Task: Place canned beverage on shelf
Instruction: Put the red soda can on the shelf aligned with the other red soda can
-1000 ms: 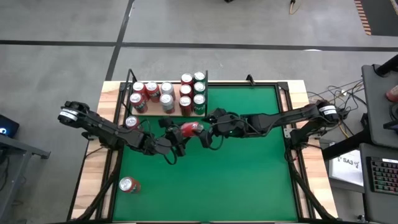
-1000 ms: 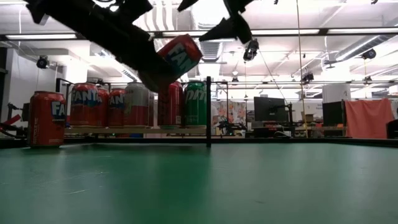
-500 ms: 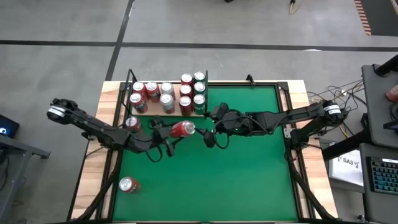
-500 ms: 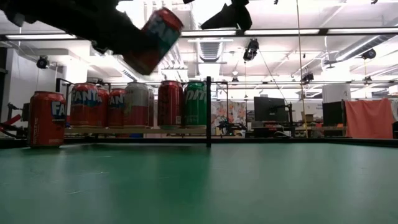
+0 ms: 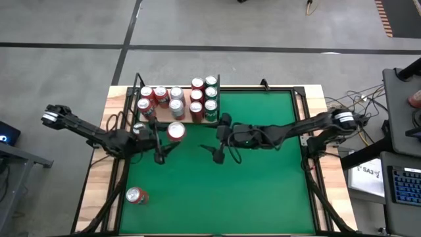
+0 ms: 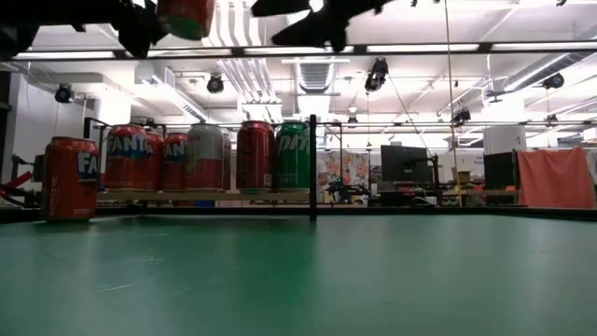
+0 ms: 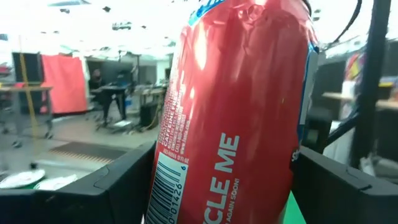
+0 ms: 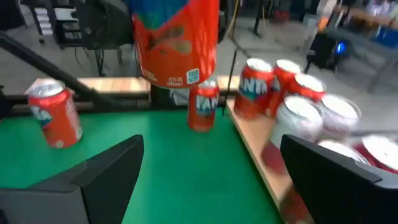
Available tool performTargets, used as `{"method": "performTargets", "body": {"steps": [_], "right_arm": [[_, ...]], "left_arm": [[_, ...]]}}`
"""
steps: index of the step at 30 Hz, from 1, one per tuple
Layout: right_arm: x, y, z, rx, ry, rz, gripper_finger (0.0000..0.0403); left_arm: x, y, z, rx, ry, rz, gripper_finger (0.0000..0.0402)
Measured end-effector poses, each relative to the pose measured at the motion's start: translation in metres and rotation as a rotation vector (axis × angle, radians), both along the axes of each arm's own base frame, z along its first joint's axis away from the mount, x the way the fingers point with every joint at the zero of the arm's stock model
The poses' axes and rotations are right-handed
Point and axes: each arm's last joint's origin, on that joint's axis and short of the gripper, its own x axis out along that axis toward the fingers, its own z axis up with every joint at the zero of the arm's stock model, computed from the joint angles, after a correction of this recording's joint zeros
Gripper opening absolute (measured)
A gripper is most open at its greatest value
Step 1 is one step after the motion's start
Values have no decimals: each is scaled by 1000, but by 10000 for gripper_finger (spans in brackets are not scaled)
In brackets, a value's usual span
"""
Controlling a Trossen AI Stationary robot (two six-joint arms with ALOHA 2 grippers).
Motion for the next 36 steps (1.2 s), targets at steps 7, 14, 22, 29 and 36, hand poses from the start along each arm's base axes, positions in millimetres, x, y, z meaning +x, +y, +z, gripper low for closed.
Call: {"method": "performTargets", "body": {"steps": [7,14,22,29,36], "right_arm": [[35,4,-27,-77,-130,40,370],[61,6,-28,-73,-161,84,370],[75,8,-23,-75,-179,109,370],[77,9,-20,-90,-184,110,356],[77,8,-19,-104,-185,106,294]], "left_arm": [[1,-1,1,-9,-28,-20,303],[5,-2,-1,-15,-31,-22,303],[8,-3,-4,-10,-20,-24,303],[10,-4,-6,-2,-6,-25,303],[11,-5,-6,-1,-9,-41,303]]}}
